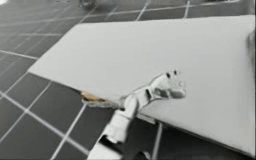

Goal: Pick up and drop off the object

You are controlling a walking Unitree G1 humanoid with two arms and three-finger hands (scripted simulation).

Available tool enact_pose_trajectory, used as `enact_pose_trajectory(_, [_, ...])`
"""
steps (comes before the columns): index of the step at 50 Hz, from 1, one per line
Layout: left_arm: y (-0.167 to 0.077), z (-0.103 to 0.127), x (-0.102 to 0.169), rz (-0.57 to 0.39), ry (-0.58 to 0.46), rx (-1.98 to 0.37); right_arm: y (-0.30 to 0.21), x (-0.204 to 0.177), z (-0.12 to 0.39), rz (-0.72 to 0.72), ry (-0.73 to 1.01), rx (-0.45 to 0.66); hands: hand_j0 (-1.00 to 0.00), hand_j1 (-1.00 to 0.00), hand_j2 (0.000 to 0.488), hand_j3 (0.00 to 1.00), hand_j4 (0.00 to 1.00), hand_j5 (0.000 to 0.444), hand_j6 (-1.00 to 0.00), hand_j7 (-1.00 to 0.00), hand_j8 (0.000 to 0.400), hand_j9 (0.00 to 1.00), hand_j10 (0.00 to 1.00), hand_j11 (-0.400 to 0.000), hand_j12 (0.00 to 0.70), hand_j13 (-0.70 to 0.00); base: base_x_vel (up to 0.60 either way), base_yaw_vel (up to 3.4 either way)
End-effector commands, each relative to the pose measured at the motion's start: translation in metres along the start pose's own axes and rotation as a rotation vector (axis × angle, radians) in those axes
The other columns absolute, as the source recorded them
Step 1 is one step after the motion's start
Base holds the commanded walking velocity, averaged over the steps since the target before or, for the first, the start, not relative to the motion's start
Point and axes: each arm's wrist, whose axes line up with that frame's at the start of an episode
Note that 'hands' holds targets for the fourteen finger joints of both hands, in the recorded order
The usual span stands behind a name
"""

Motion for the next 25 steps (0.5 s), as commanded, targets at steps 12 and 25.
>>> enact_pose_trajectory(12, [0.017,0.016,-0.038,0.068,-0.090,-0.097,0.060,0.002,-0.047,0.115,0.092,-0.270,0.00,0.00,0.000,0.00,0.00,0.000,0.00,0.00,0.000,0.00,0.00,0.000,0.000,0.000,0.00,-0.22])
enact_pose_trajectory(25, [0.026,0.059,-0.081,0.191,-0.550,-0.034,0.056,-0.284,-0.060,0.957,-0.419,-0.448,0.00,0.00,0.000,0.00,0.00,0.000,0.00,0.00,0.000,0.00,0.00,0.000,0.000,0.000,0.00,-0.02])
